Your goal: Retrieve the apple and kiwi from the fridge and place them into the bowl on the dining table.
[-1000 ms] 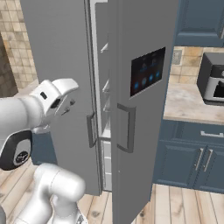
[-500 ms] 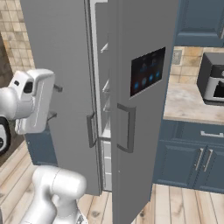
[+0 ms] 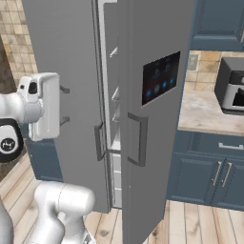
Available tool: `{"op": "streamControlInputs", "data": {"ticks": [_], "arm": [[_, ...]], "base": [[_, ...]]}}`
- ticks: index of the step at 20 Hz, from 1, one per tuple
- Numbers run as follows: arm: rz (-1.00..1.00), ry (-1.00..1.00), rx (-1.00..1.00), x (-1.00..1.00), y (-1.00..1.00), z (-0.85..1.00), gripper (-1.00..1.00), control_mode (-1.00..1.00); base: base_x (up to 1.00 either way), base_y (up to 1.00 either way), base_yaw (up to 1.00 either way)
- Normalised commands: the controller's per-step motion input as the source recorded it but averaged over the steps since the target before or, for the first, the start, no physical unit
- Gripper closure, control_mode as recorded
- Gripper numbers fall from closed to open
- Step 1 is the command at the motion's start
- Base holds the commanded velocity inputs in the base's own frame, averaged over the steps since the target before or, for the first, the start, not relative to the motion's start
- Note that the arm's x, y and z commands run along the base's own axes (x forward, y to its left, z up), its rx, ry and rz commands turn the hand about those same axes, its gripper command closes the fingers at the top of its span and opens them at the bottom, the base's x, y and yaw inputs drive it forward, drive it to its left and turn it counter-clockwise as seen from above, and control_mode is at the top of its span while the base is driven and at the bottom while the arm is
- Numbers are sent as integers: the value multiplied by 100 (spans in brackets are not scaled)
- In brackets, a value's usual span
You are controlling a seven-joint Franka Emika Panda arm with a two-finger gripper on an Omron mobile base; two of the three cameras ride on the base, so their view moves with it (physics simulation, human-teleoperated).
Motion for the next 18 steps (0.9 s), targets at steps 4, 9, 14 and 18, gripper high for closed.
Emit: {"op": "streamControlInputs", "data": {"ticks": [4, 9, 14, 18], "arm": [[0, 0, -5, 55, 2, -30, -100, -100], [0, 0, 0, 51, 0, -25, -100, -100], [-5, 0, 0, 60, -7, -5, -100, -100], [-8, 0, 0, 39, -28, 0, -100, -100]], "base": [[0, 0, 0], [0, 0, 0], [0, 0, 0], [0, 0, 0]]}}
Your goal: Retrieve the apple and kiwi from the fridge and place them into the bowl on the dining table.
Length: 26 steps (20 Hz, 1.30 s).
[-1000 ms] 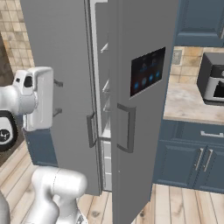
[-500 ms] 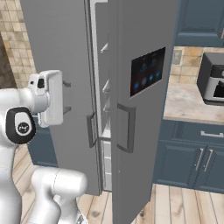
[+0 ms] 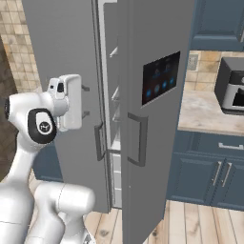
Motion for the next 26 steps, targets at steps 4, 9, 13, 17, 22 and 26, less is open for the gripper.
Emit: {"op": "streamControlInputs", "data": {"ticks": [4, 9, 13, 17, 22, 26], "arm": [[-10, 0, 0, 48, -19, 0, -100, -100], [-10, 0, 0, 74, 0, 0, -100, -100], [-10, 0, 0, 43, -11, 0, -100, -100], [-20, 0, 0, 1, -70, -1, -100, -100], [-20, 0, 0, -23, -98, 0, -100, -100], [-20, 0, 1, -37, -100, 0, -100, -100]], "base": [[0, 0, 0], [0, 0, 0], [0, 0, 0], [0, 0, 0], [0, 0, 0], [0, 0, 0]]}}
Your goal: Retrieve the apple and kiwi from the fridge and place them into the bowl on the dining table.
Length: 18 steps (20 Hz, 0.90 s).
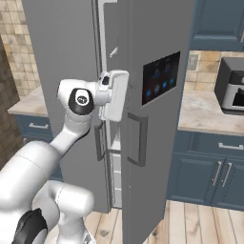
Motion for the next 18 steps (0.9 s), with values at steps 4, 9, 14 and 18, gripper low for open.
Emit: {"op": "streamControlInputs", "data": {"ticks": [4, 9, 14, 18], "arm": [[-19, 0, 0, -18, -100, 0, -100, -100], [-5, -7, 0, -19, -17, 3, -100, -100], [0, -17, -12, -3, 82, 9, -100, -100], [0, -11, -16, 3, 100, 4, -100, -100]], "base": [[0, 0, 0], [0, 0, 0], [0, 0, 0], [0, 0, 0]]}}
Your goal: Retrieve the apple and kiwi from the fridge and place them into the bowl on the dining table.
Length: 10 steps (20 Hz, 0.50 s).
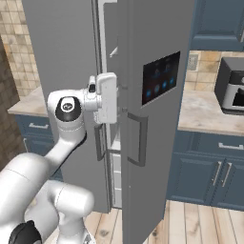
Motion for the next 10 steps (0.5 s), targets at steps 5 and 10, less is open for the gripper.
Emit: {"op": "streamControlInputs", "data": {"ticks": [5, 10], "arm": [[0, 0, -11, 41, 99, 0, -100, -100], [0, 0, -6, 66, 86, 0, -100, -100]], "base": [[0, 0, 0], [0, 0, 0]]}}
